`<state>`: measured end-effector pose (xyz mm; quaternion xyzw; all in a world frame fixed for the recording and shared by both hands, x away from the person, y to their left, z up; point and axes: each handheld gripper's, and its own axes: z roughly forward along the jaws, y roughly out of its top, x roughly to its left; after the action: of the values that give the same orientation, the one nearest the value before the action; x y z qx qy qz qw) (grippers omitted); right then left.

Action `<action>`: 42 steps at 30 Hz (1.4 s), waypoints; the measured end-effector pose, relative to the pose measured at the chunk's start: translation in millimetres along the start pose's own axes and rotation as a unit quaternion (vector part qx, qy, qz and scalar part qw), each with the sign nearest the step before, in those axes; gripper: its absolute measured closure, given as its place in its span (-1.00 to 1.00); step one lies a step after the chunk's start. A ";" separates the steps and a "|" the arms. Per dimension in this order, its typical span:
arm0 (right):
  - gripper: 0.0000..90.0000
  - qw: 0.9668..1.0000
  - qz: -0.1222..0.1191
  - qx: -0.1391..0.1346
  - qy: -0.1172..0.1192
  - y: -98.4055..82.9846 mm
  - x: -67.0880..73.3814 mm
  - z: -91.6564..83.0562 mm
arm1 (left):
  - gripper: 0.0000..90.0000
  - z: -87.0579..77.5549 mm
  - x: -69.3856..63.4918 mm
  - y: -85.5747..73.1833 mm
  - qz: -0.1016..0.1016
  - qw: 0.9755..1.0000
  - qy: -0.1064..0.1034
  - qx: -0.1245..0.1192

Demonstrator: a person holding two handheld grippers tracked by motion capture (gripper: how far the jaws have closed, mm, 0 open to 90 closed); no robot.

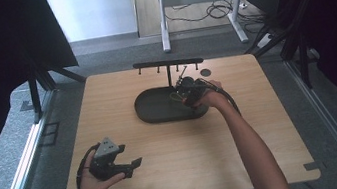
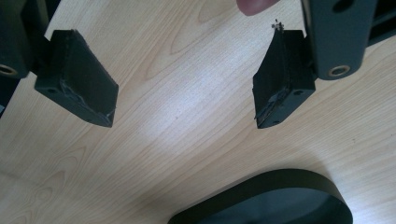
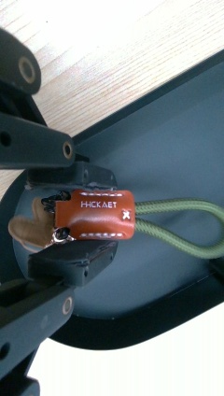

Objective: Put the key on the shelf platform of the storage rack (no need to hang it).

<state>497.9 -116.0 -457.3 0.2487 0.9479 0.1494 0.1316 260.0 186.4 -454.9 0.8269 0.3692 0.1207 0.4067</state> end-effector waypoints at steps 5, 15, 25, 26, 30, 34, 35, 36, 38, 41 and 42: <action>0.29 1.000 -0.001 -0.004 0.005 -0.7 1.3 -2.3 | -0.50 0.1 0.0 0.1 0.001 1.000 0.000 0.001; 0.22 1.000 0.004 -0.018 0.004 -1.0 4.5 -10.5 | -0.50 0.9 -0.7 0.2 0.002 1.000 0.000 0.003; 0.17 0.999 0.016 -0.041 0.007 -6.6 10.1 -31.4 | -0.50 0.3 -0.2 0.2 0.001 1.000 0.001 0.002; 0.17 0.999 0.017 -0.044 0.008 -7.5 10.8 -34.1 | -0.50 0.2 -0.2 0.2 0.001 1.000 0.001 0.002; 0.13 0.998 0.028 -0.057 0.008 -11.8 16.4 -45.5 | -0.50 -0.2 -0.3 0.3 0.001 1.000 0.003 0.001; 0.12 0.997 0.030 -0.068 0.006 -20.3 21.1 -52.3 | -0.50 0.3 -0.7 0.5 0.002 1.000 0.003 0.003; 0.11 0.997 0.032 -0.071 0.007 -23.1 21.8 -53.6 | -0.50 0.4 -0.9 0.6 0.003 1.000 0.003 0.003; 0.11 0.997 0.034 -0.075 0.007 -26.2 22.4 -54.6 | -0.50 0.5 -1.2 0.7 0.003 1.000 0.003 0.003; 0.09 0.996 0.037 -0.080 0.008 -33.3 23.6 -56.1 | -0.50 0.5 -1.9 0.9 0.002 1.000 0.002 0.001; 0.08 0.995 0.045 -0.089 0.010 -45.1 25.6 -57.9 | -0.50 1.1 -1.9 0.8 0.002 1.000 0.003 0.001; 0.07 0.995 0.048 -0.090 0.010 -48.7 26.5 -58.8 | -0.50 1.4 -1.8 0.8 0.002 1.000 0.003 0.002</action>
<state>435.5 -155.8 -424.8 0.2794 0.9190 0.2424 0.1366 259.8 184.0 -455.0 0.8284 0.3688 0.1234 0.4032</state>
